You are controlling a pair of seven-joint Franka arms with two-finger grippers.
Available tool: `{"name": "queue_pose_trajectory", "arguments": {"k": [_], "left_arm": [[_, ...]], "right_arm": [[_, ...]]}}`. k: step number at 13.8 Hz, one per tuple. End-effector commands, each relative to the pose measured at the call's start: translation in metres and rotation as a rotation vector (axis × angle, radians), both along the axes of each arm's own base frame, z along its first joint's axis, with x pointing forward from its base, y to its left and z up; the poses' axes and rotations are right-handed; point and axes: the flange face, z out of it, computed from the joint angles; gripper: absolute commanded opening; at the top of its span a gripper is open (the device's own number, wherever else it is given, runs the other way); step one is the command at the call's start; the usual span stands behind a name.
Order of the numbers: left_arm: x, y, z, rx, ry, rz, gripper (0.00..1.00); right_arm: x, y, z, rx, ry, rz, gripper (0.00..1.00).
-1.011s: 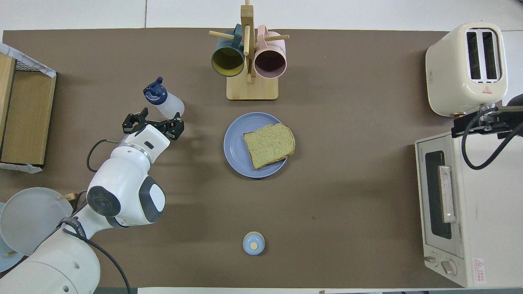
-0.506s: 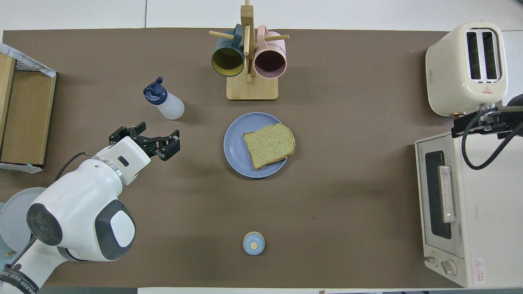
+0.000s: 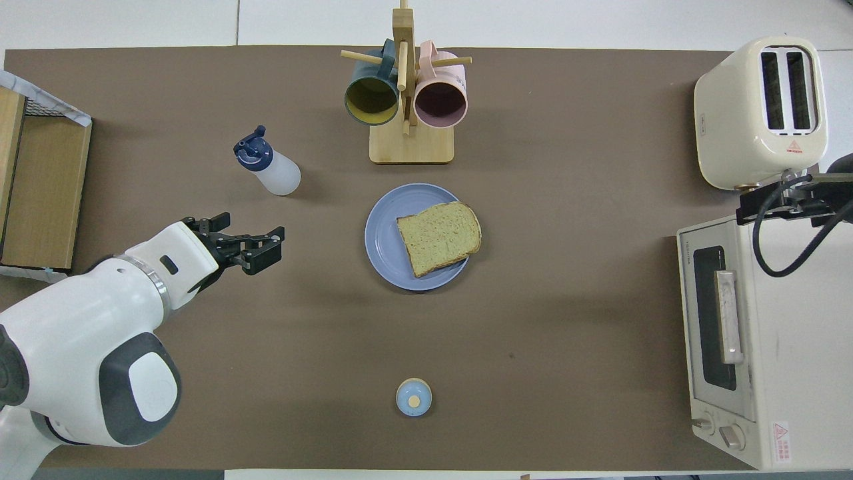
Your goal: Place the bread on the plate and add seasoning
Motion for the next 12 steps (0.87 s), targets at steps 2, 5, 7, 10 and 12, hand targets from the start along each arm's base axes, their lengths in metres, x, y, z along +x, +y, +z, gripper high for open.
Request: {"name": "queue_pose_trajectory", "arguments": {"k": [2,5,7,10,12], "left_arm": [[0.017,0.018,0.040,0.049,0.065,-0.043,1.00],[0.033,0.029,0.070,0.125,0.119,-0.091,1.00],[0.042,0.040,0.086,0.165,0.176,-0.082,1.00],[0.056,0.062,0.110,0.219,0.255,-0.065,1.00],[0.056,0.070,0.118,0.275,0.281,-0.069,1.00]], "right_arm": [[-0.005,-0.003,0.003,-0.009,0.003,0.019,1.00],[-0.005,-0.003,0.003,-0.009,0.003,0.019,1.00],[-0.005,-0.003,0.003,-0.009,0.003,0.019,1.00],[-0.005,-0.003,0.003,-0.009,0.003,0.019,1.00],[-0.005,-0.003,0.003,-0.009,0.003,0.019,1.00]]}}
